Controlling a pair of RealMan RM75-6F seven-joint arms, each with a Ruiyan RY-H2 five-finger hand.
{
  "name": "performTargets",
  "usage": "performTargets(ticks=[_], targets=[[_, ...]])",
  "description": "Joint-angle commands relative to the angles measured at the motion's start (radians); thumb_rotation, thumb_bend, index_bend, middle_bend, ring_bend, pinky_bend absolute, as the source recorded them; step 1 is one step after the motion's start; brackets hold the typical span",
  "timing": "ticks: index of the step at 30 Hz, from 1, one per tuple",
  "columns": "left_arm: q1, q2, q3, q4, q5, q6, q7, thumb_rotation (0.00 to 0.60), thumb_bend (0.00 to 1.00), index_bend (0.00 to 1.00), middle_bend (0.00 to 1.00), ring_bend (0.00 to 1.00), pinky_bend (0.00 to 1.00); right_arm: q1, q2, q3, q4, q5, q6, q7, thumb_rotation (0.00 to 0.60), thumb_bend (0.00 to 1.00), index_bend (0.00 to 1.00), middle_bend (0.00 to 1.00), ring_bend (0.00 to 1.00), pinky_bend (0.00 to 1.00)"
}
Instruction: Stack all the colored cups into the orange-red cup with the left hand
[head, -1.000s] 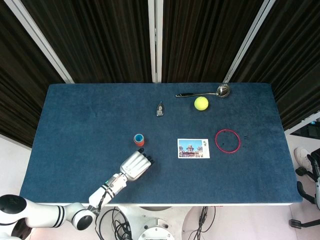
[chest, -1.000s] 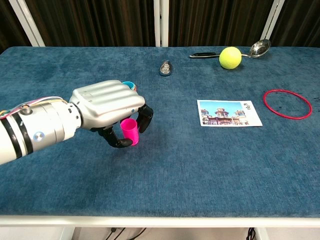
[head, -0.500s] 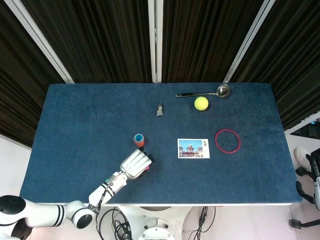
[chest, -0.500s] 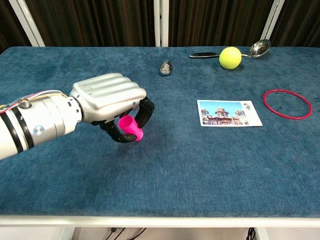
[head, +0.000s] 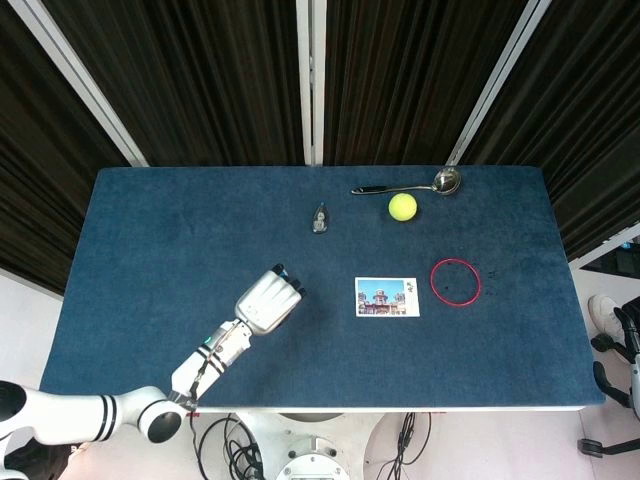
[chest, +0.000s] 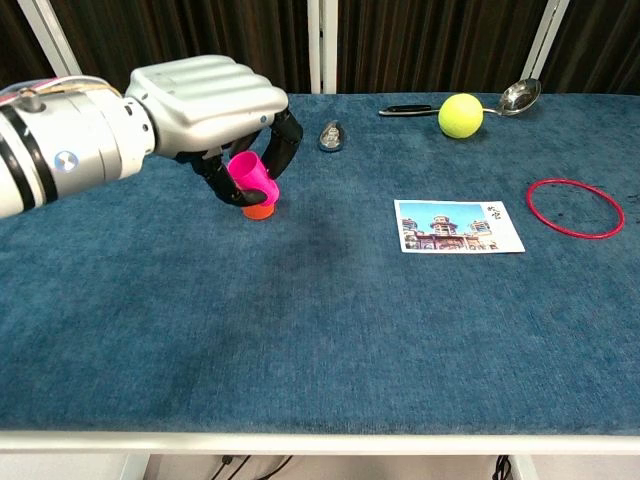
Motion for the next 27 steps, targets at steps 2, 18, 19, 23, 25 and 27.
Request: performTargets(ticks=[2, 18, 19, 23, 25, 27], targets=[[-0.071, 0.006, -0.065, 0.039, -0.154, -0.040, 0.083, 0.600, 0.30, 0.55, 0.53, 0.58, 0.36, -0.001, 0.003, 0.001, -0.004, -0.003, 0.006, 0.001, 0.600, 0.33, 0.00, 0.00, 0.00, 0.00], [-0.157, -0.052, -0.041, 0.199, -0.316, -0.079, 0.084, 0.600, 0.30, 0.55, 0.52, 0.58, 0.36, -0.001, 0.001, 0.006, 0.021, 0.017, -0.012, 0.033, 0.600, 0.33, 0.00, 0.00, 0.00, 0.00], [-0.159, -0.054, -0.038, 0.201, -0.318, -0.079, 0.082, 0.600, 0.30, 0.55, 0.52, 0.58, 0.36, 0.000, 0.001, 0.006, 0.022, 0.017, -0.012, 0.034, 0.600, 0.33, 0.00, 0.00, 0.00, 0.00], [-0.167, -0.056, -0.027, 0.201, -0.324, -0.077, 0.077, 0.600, 0.30, 0.55, 0.52, 0.57, 0.36, -0.002, 0.002, 0.006, 0.023, 0.018, -0.011, 0.035, 0.600, 0.33, 0.00, 0.00, 0.00, 0.00], [-0.171, -0.056, -0.022, 0.199, -0.326, -0.075, 0.075, 0.600, 0.30, 0.54, 0.51, 0.56, 0.36, -0.002, 0.002, 0.007, 0.024, 0.019, -0.011, 0.037, 0.600, 0.33, 0.00, 0.00, 0.00, 0.00], [-0.174, -0.056, -0.019, 0.198, -0.328, -0.072, 0.069, 0.600, 0.29, 0.48, 0.49, 0.52, 0.35, -0.003, 0.001, 0.006, 0.025, 0.019, -0.012, 0.038, 0.600, 0.33, 0.00, 0.00, 0.00, 0.00]])
